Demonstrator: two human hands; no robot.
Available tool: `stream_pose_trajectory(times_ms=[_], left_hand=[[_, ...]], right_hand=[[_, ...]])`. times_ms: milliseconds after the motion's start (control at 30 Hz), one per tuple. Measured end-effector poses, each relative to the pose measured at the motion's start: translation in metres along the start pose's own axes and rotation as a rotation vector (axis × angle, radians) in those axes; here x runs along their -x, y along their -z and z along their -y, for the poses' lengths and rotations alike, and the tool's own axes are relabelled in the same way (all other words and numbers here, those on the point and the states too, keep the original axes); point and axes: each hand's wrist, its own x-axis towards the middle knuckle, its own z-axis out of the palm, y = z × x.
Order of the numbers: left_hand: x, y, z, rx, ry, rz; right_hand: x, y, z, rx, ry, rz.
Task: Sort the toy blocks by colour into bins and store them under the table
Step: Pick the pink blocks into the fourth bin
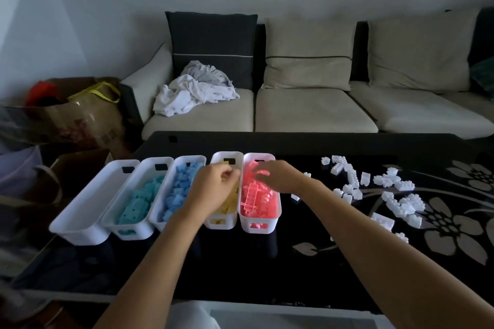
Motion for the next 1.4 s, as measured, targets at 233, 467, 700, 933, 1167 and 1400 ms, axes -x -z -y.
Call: stream_pose_trajectory(times_ms=[233, 467, 700, 933, 1167, 1400], left_hand=[[0.001, 0.070, 0.071, -0.198, 0.150, -0.216], [0.003, 0.117, 0.153, -0.494, 0.469, -0.029], [0.008, 0.131, 0.175, -0.343, 0.539, 0.144], [0.016, 0.166, 0.180, -0.368, 0.535, 0.582], [0.039, 0.169, 0.174, -0.574, 0.557, 0.622], [0.035, 0.175, 0.127, -0.599, 0.439, 0.163]], right_hand=[[0.042, -0.029, 0.001, -0.216, -0.119, -0.192], [0.050, -0.059, 0.010, -0.513, -0.185, -0.210], [0.045, -0.065, 0.009, -0.515, -0.226, -0.212], [0.044, -0.063, 0.009, -0.480, -0.251, -0.177], [0.044, -0.063, 0.012, -0.568, -0.239, -0.185], [0.045, -0.054, -0.002, -0.607, -0.270, -0.239]])
